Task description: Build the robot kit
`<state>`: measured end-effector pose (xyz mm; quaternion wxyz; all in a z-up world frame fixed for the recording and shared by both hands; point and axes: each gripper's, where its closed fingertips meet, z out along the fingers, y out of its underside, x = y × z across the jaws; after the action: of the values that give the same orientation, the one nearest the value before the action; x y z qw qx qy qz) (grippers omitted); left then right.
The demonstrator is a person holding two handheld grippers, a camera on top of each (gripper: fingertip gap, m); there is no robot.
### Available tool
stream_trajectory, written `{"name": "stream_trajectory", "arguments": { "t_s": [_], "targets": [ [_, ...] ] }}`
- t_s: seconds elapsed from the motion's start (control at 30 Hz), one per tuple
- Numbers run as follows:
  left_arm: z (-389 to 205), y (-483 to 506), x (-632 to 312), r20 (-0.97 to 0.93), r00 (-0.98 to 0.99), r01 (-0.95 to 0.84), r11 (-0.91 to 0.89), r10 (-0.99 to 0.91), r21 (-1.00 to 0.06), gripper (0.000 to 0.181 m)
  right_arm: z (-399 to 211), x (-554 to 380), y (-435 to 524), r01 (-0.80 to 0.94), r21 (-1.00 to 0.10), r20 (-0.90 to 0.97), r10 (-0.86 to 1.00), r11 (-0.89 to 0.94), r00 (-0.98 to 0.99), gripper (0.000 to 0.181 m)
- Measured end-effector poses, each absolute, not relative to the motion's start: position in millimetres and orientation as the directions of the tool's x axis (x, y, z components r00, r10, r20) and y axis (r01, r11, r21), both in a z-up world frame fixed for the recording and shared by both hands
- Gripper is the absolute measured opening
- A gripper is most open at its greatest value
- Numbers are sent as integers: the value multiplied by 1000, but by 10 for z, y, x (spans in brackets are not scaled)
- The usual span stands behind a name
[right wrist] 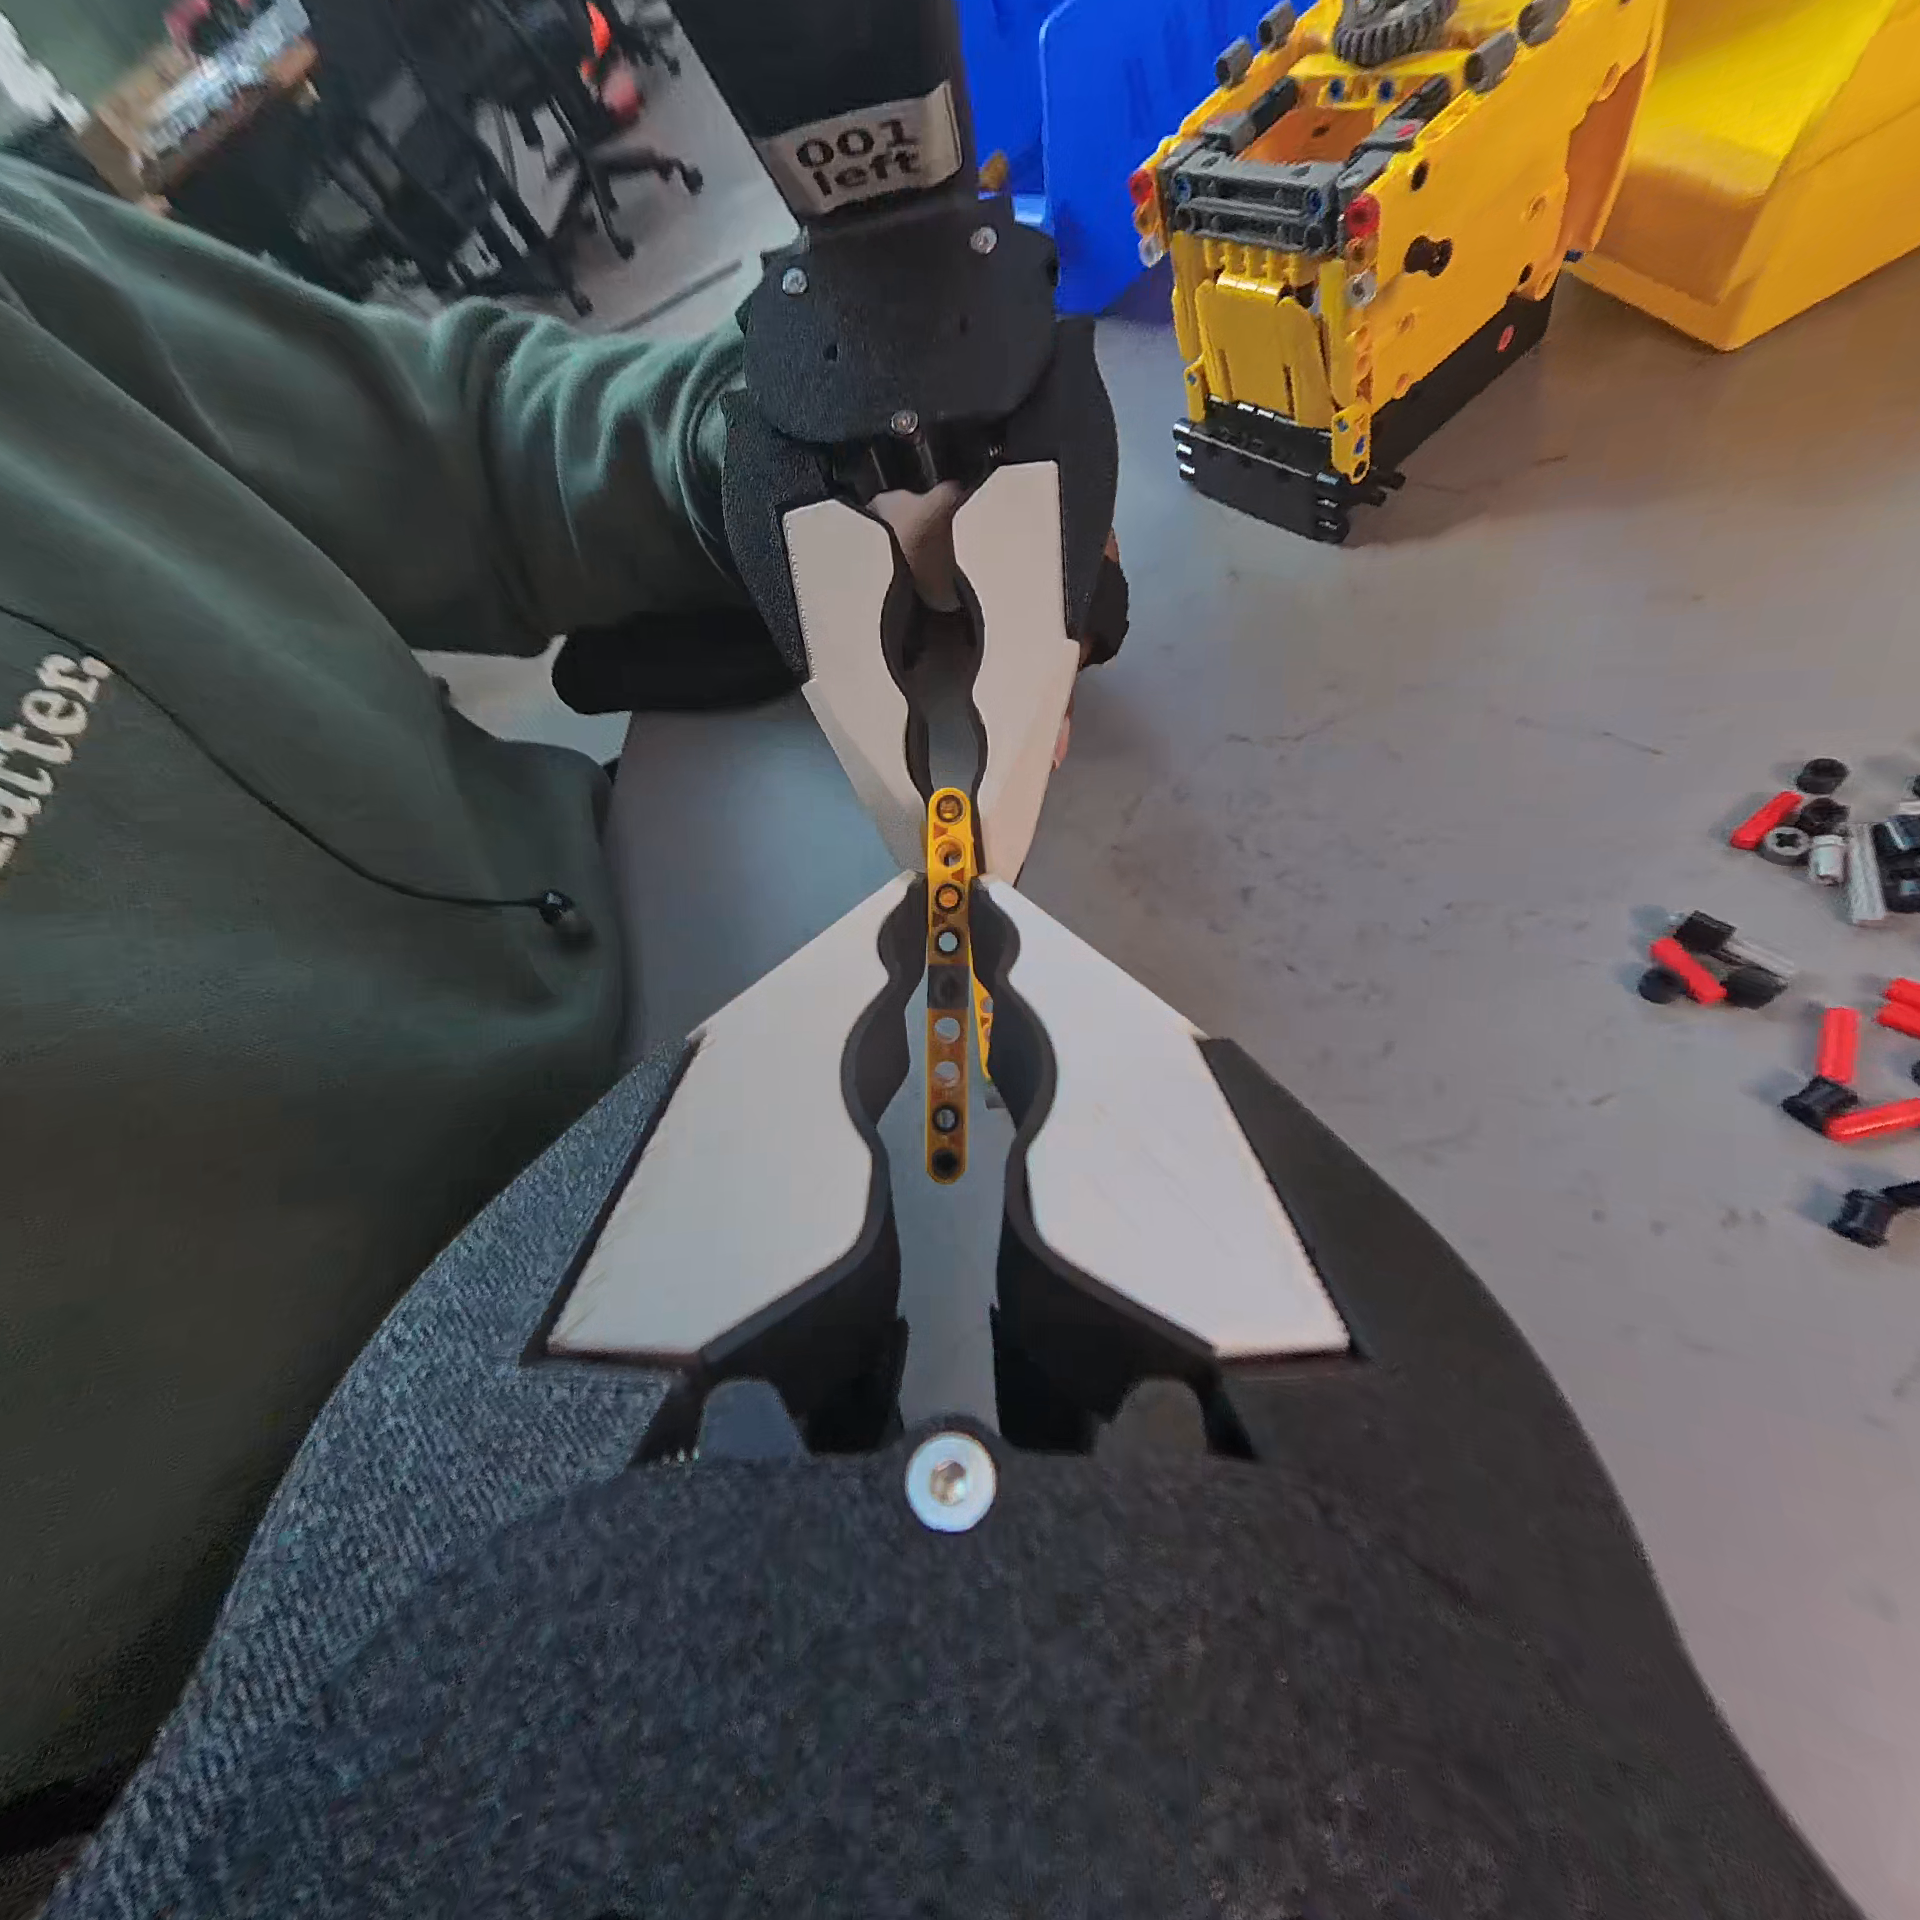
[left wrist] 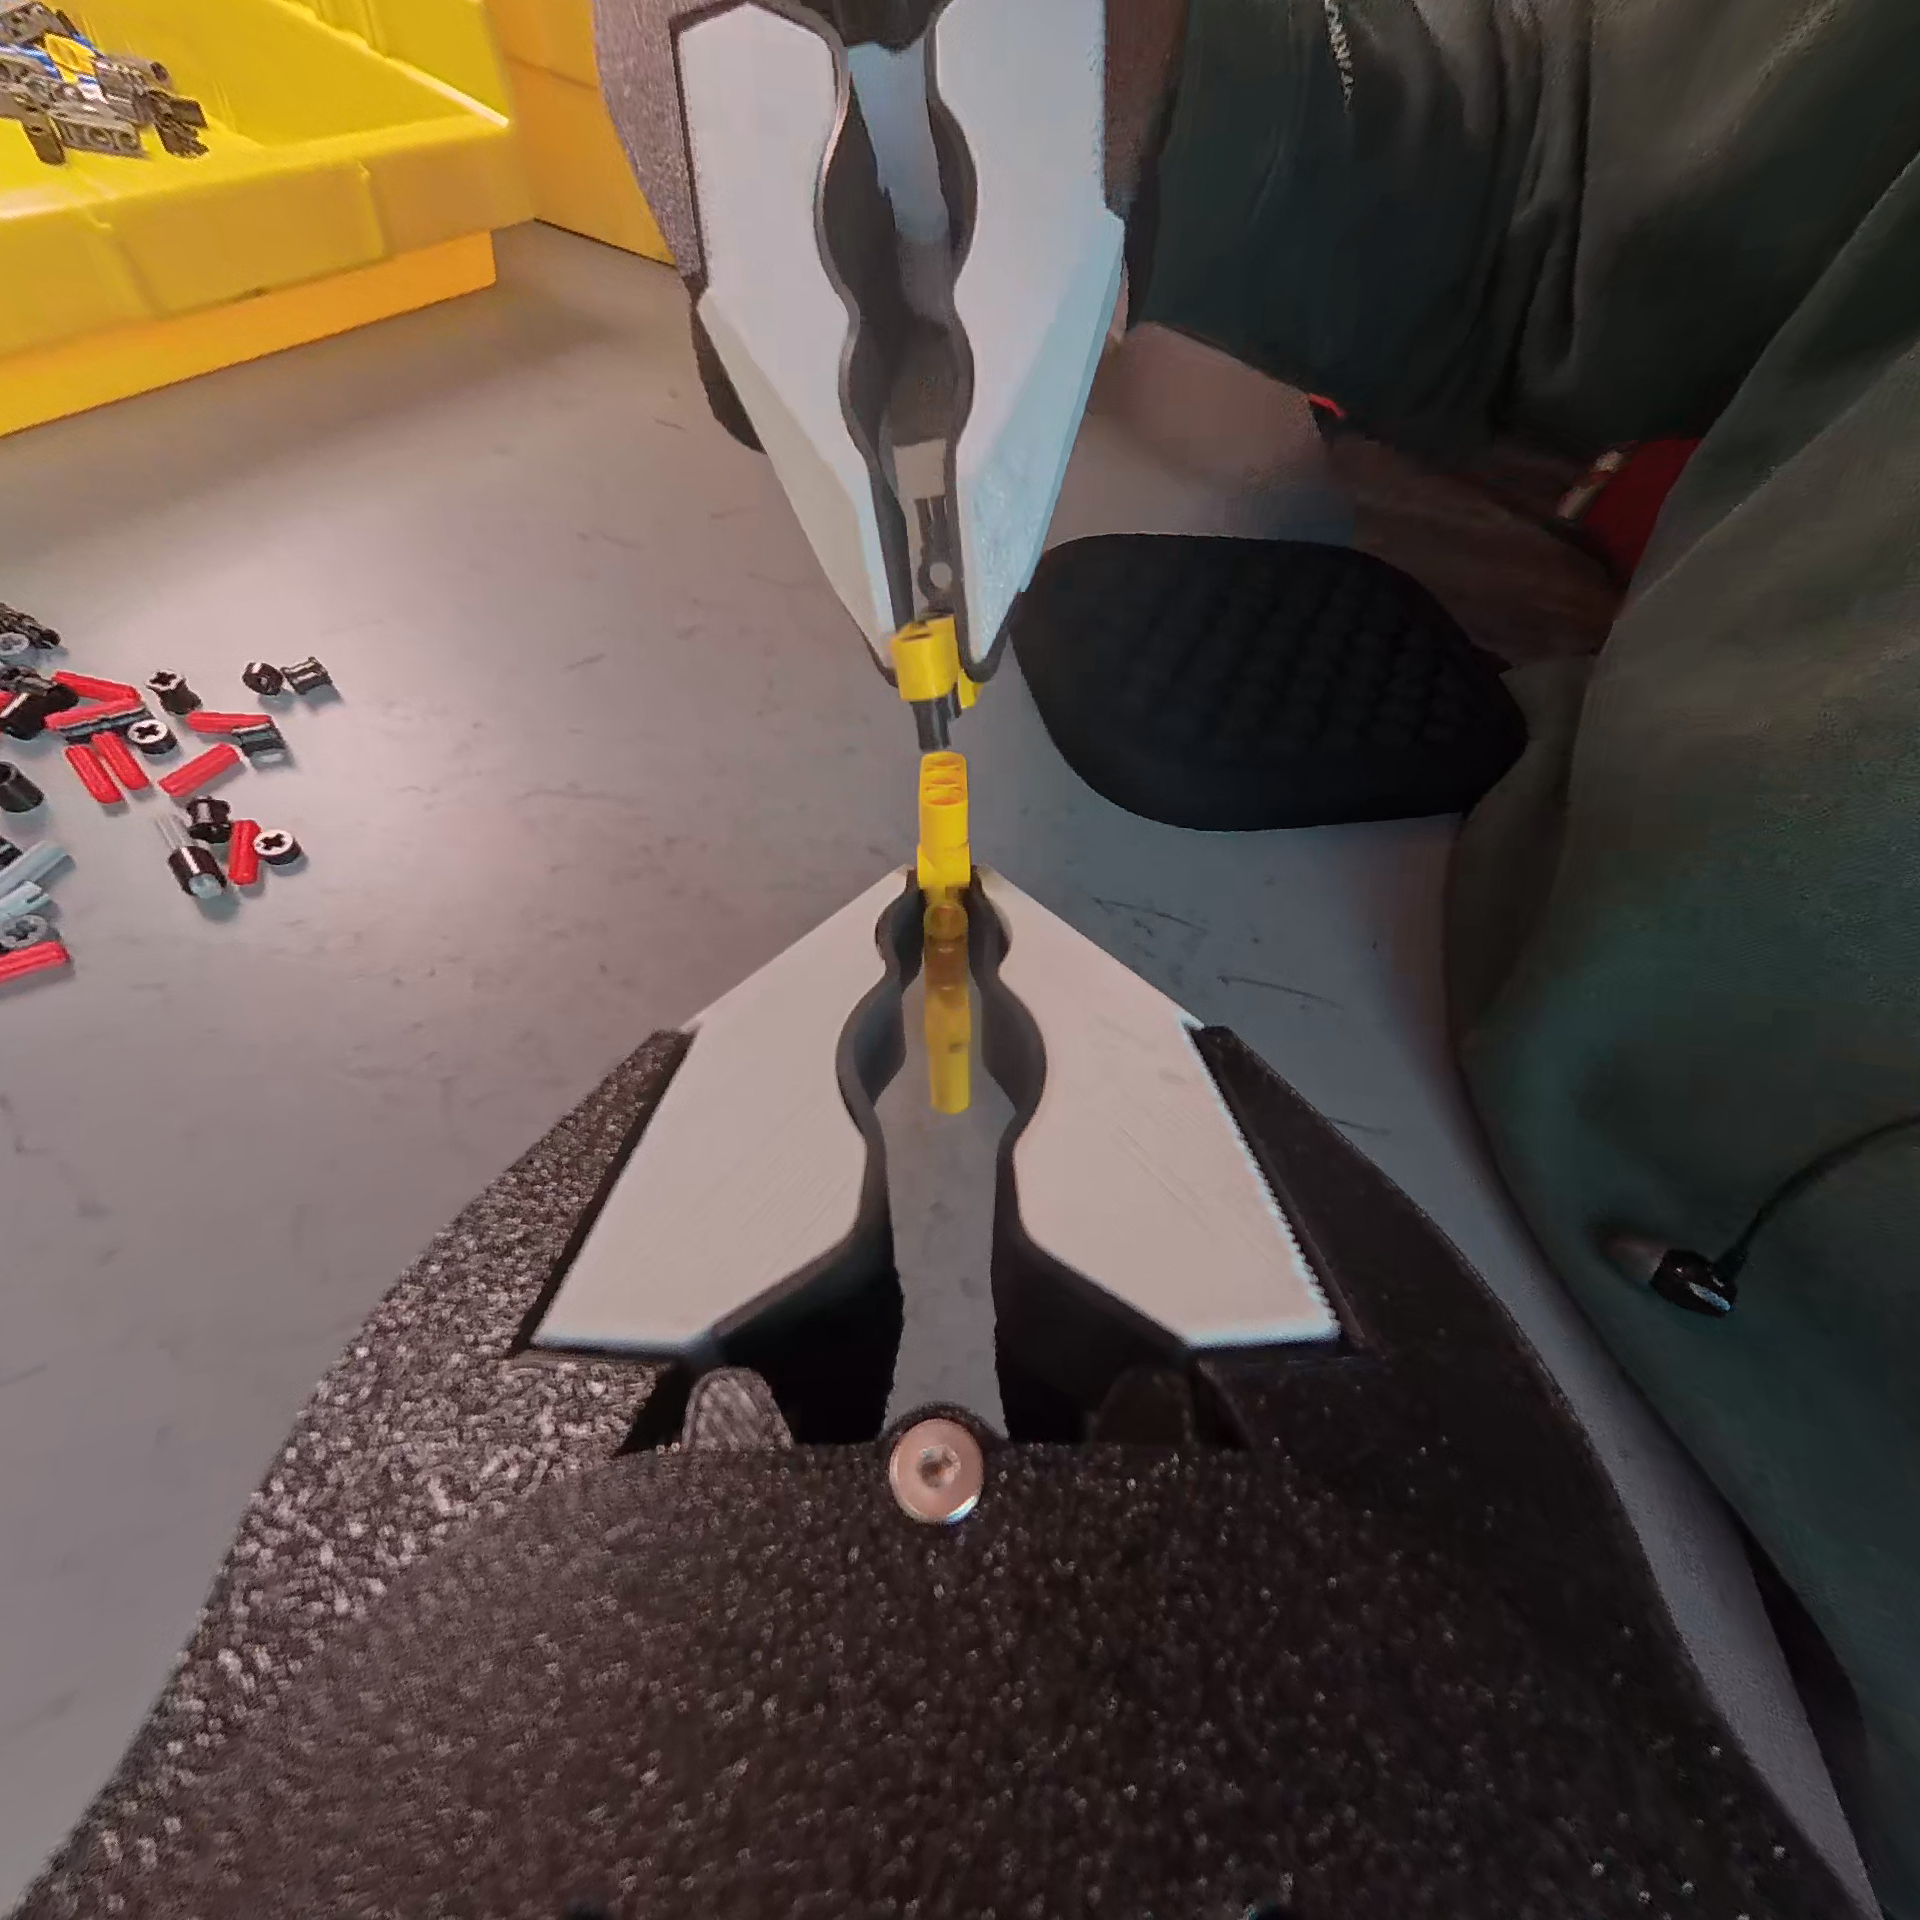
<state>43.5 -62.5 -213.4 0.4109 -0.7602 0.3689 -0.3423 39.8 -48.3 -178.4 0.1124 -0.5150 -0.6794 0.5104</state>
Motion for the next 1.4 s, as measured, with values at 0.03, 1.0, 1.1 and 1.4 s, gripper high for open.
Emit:
{"name": "stream_trajectory", "arguments": {
  "t_s": [0.03, 1.0, 1.1, 1.4],
  "targets": [
    [-2134, -630, 440, 218, 491, -282, -390, -843, -876, 7, -1790, 397, -510, 604, -797, -348, 821, -4, -453, 7],
    [-2128, -701, 499, 356, 452, -220, -489, -818, -844, 6, -1894, 404, -619, 762, -619, -342, 809, 188, -478, 7],
    [-2138, -691, 500, 371, 463, -218, -509, -805, -833, 6, -1910, 393, -599, 766, -612, -329, 816, 200, -475, 7],
    [-2148, -714, 525, 384, 457, -236, -526, -802, -817, 6, -1962, 445, -612, 803, -528, -326, 807, 276, -492, 7]
  ]
}}
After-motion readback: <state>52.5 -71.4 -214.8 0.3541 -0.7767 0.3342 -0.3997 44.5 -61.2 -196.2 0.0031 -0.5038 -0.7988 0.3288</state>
